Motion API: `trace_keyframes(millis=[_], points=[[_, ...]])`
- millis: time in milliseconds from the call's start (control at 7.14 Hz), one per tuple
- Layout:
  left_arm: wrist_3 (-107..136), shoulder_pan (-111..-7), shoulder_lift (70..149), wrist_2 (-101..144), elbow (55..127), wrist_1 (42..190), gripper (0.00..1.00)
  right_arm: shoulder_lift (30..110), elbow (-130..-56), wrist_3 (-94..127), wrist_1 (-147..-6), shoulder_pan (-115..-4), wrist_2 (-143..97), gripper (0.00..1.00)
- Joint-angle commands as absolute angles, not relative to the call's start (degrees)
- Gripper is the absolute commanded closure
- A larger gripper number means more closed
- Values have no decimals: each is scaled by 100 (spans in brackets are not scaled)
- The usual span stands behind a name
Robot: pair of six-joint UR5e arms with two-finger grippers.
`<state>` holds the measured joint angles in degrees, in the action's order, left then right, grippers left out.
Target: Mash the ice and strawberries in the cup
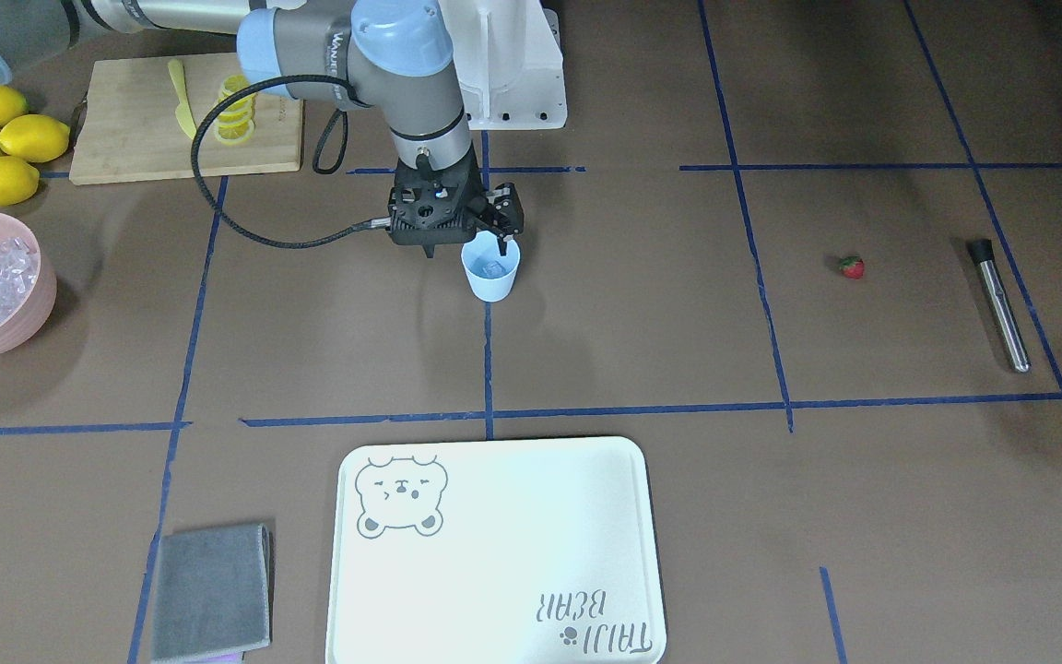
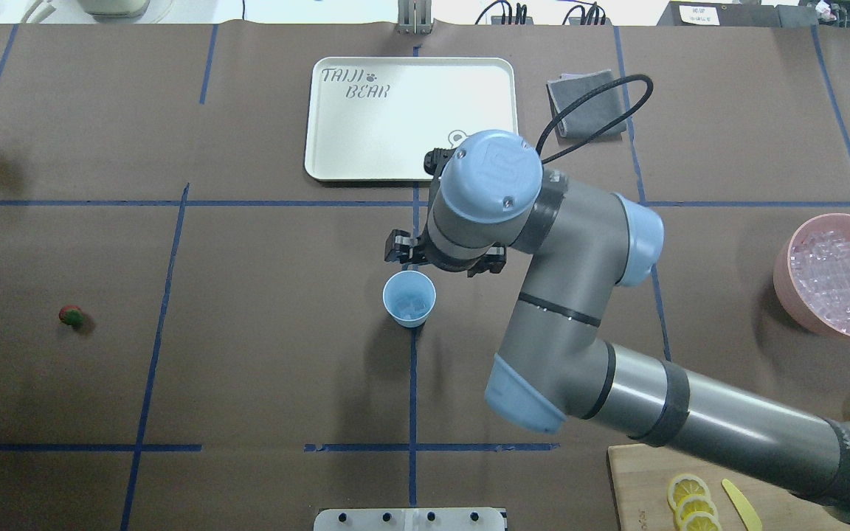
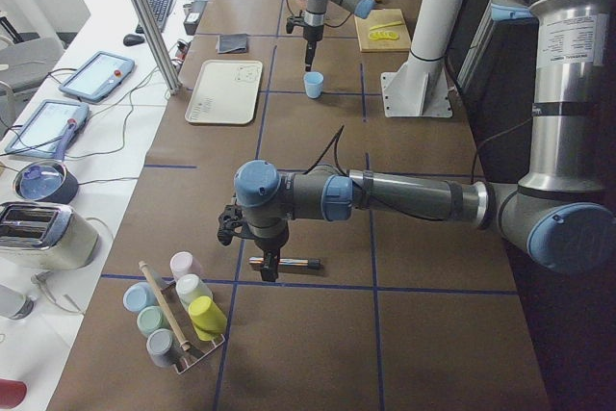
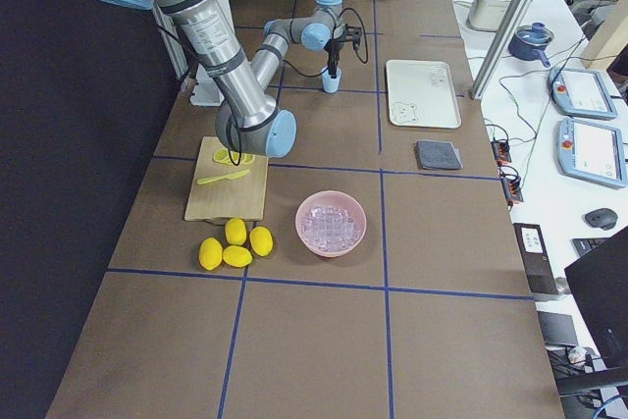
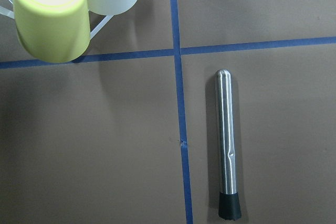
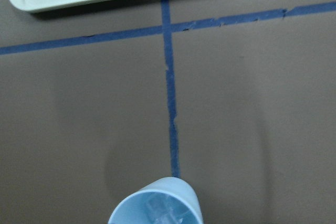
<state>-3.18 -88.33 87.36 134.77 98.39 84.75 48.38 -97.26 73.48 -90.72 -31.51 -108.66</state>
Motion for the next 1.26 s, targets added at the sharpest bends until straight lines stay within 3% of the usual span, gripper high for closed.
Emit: trace_keyframes(millis=[0, 1120], points=[[-325, -8816, 8736, 13474, 9852, 8473, 0, 5305, -9738, 5870, -9360, -4153, -11625, 1], [-281, -8789, 8859, 13474, 9782, 9280, 0, 8855, -10142, -767, -9290, -7994, -13175, 1]])
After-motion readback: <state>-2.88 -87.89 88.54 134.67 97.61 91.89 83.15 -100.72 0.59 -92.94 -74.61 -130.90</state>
